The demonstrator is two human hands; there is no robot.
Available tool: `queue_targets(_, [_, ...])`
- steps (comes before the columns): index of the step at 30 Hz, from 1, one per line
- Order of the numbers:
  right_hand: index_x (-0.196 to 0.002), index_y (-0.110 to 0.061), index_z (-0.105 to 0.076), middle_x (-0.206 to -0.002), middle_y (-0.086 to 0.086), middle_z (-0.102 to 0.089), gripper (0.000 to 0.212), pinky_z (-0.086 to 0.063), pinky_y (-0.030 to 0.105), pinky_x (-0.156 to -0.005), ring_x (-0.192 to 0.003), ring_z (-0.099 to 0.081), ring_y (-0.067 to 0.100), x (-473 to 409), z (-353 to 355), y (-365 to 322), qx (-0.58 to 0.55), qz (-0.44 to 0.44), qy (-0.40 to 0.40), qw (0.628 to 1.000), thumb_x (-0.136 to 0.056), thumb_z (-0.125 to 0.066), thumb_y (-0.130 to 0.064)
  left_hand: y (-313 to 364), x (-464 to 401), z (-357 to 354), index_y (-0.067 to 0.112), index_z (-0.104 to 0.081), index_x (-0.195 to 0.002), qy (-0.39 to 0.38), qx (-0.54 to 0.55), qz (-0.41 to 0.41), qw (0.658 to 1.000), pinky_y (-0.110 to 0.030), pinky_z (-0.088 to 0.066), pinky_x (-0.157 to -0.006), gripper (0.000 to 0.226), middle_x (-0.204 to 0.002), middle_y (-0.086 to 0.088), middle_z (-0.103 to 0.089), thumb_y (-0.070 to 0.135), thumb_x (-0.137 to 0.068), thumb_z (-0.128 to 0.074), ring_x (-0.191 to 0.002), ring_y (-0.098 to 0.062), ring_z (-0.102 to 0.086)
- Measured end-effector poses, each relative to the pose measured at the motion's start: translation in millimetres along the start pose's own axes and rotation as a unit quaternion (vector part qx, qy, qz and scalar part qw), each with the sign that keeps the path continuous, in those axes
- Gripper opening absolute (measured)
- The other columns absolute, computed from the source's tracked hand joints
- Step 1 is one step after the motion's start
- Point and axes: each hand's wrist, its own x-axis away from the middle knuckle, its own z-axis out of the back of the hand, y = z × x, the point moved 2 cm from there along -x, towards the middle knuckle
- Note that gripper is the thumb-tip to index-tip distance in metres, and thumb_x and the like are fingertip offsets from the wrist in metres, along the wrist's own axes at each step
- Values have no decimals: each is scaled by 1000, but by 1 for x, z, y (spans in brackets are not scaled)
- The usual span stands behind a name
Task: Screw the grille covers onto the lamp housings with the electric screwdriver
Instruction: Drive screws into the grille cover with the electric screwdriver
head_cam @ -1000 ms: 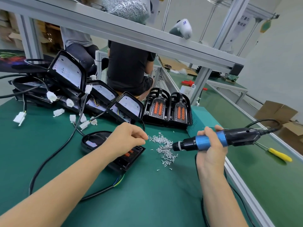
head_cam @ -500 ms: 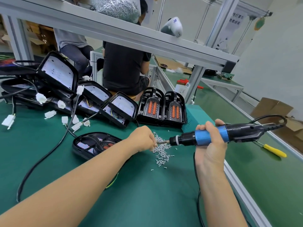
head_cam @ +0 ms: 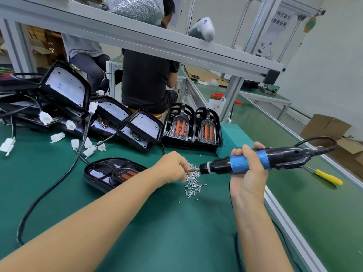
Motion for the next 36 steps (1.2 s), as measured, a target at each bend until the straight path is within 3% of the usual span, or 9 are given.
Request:
queue_targets(3, [-96, -18, -53, -72, 1, -53, 27, -52, 25, -69, -59, -58, 13, -3, 3, -4, -5, -2, 7, 1000, -88, -58, 7, -5, -1, 4, 21, -70, -83, 7, -30, 20, 999, -20, -34, -49, 21, -88, -4, -63, 2, -76, -71, -69, -15, -53])
queue_targets(7, [-96, -19, -54, -76, 3, -51, 27, -52, 26, -70, -59, -58, 14, -6, 7, -7, -17, -5, 15, 1000, -87, -59, 6, -5, -1, 6, 25, -70, -107, 3, -27, 17, 999, -22, -38, -59, 38, -124, -9, -62, 2, -77, -71, -103, -29, -61])
queue_targets(12, [-95, -18, -54, -67, -1, -55, 27, -53, 25, -70, -59, -58, 13, -4, 7, -6, -17, -5, 17, 1000, -87, -58, 7, 2, -2, 2, 28, -68, -109, -32, 69, -6, 997, -25, -43, -69, 43, -112, -9, -65, 4, -74, -74, -92, -26, -61])
queue_targets(15, [-96, -18, -53, -66, -1, -54, 27, -52, 25, -70, -59, -58, 12, -2, 5, -4, -14, -6, 12, 1000, -87, -58, 7, 4, -4, -3, 25, -73, -85, -42, 84, -3, 996, -22, -41, -61, 26, -85, 3, -66, 4, -71, -76, -63, -15, -50])
queue_targets(18, [-98, -19, -52, -62, -3, -56, 27, -51, 25, -72, -59, -58, 12, -2, 3, -4, -10, -8, 6, 1000, -87, -58, 6, 2, -6, -4, 20, -68, -62, -24, 66, 6, 998, -18, -40, -54, 23, -50, 14, -59, 0, -71, -75, -56, -11, -48])
queue_targets(25, [-97, -19, -53, -65, 0, -54, 27, -51, 26, -72, -58, -57, 13, -5, 8, -8, -17, -8, 15, 1000, -87, -59, 5, -5, -3, 7, 20, -65, -84, 35, -31, 7, 999, -22, -38, -50, 20, -82, -1, -64, 7, -75, -76, -64, -15, -54])
queue_targets(28, [-96, -20, -53, -64, -1, -56, 27, -51, 26, -73, -58, -57, 12, -4, 8, -8, -23, -13, 14, 1000, -87, -58, 5, -9, -1, 13, 18, -69, -72, 55, 24, -10, 998, -15, -37, -43, 16, -72, 1, -66, 5, -74, -76, -54, -11, -51])
queue_targets(31, [-96, -20, -53, -65, -2, -56, 27, -51, 26, -73, -58, -57, 12, -4, 6, -8, -33, -16, 13, 999, -88, -58, 6, -12, 4, 20, 18, -73, -75, 70, 99, -28, 992, -17, -45, -59, 14, -67, 4, -66, 5, -75, -75, -64, -14, -57])
queue_targets(36, [-97, -20, -52, -63, -3, -56, 27, -52, 25, -73, -58, -58, 12, 0, 0, -6, -30, -19, 7, 999, -88, -58, 5, -9, 10, 18, 25, -69, -103, -21, 141, -39, 989, -21, -45, -67, 35, -75, -1, -72, 4, -75, -75, -69, -14, -57])
